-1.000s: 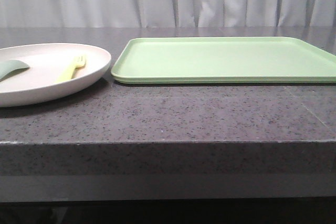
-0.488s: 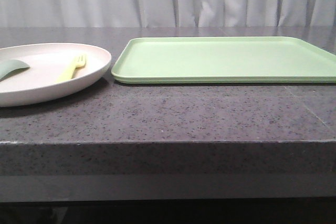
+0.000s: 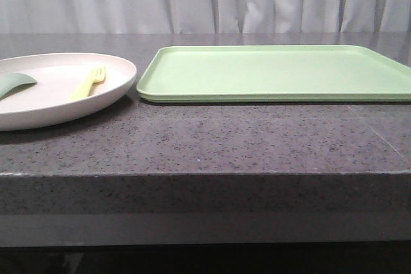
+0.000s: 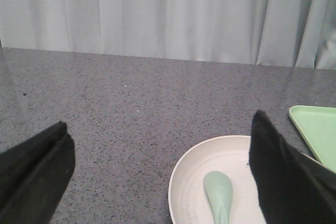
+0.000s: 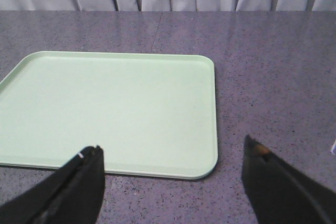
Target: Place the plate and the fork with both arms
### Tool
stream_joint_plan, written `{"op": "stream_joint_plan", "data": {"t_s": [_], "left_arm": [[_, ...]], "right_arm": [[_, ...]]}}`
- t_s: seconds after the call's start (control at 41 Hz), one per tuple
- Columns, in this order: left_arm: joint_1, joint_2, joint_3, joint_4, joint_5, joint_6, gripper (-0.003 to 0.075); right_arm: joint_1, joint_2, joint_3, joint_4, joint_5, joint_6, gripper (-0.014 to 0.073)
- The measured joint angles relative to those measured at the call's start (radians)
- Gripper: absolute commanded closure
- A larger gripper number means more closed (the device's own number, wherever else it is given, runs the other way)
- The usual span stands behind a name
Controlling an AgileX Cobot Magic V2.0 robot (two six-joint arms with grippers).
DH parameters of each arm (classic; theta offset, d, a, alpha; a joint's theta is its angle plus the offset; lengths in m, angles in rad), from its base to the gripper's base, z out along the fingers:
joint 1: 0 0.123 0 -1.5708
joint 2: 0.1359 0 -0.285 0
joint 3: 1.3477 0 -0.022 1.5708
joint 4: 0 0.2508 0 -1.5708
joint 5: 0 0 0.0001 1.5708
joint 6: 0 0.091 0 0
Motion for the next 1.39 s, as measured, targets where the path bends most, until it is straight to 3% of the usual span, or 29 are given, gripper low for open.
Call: {"op": "stream_joint_plan", "data": {"t_s": [0.293,0.707,0.854,1.39], "left_arm": [[0.000,0.093,-0.068,-0.009,0.061,0.000,0.0101],[0.000,0.561,-0.494,0.017,0.607,0.000,0.0101],[0.000,0.703,-0.600,0.017,0.733,0.000,0.0101],[0.000,0.980,-0.668,0.017,0.779,0.000,0.0101]], "right_arm": [[0.000,0.000,0.000,0.000,0.000,0.000,0.0011],[0.000,0.000,0.000,0.000,0.007,0.000,0.0011],[0.000,0.000,0.000,0.000,0.020,0.000,0.0011],[0.000,0.000,0.000,0.000,0.023,0.000,0.0011]]}}
